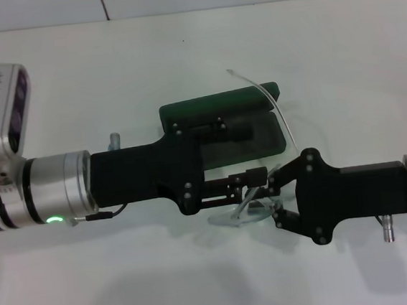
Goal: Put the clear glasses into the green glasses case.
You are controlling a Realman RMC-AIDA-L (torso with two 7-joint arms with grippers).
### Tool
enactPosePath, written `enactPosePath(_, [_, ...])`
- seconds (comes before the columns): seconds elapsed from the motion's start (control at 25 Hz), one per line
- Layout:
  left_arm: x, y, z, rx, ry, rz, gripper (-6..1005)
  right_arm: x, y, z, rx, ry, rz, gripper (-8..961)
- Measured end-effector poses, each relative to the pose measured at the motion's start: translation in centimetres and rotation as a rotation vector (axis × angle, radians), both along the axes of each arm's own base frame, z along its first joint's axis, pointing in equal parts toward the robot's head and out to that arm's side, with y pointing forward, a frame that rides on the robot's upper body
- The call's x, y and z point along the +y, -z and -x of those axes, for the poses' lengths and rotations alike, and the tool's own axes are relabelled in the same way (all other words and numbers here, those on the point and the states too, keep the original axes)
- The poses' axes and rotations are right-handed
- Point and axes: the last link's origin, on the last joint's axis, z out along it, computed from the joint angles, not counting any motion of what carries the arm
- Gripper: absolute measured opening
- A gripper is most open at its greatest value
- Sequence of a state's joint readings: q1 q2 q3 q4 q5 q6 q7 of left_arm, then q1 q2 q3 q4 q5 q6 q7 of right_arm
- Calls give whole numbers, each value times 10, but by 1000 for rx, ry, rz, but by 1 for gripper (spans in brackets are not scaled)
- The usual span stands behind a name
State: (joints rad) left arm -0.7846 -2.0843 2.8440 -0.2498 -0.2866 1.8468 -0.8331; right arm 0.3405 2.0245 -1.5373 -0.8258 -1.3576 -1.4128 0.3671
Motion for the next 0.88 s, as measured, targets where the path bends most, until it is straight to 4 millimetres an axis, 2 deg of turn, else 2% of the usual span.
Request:
enactPosePath(0.4, [8,-2,-5,10,-31,35,665,-1,1,-3,14,-26,-26,137])
enactPosePath(0.88, [8,1,-4,46,-24,54,664,-2,2,-6,11,-19,-19,139])
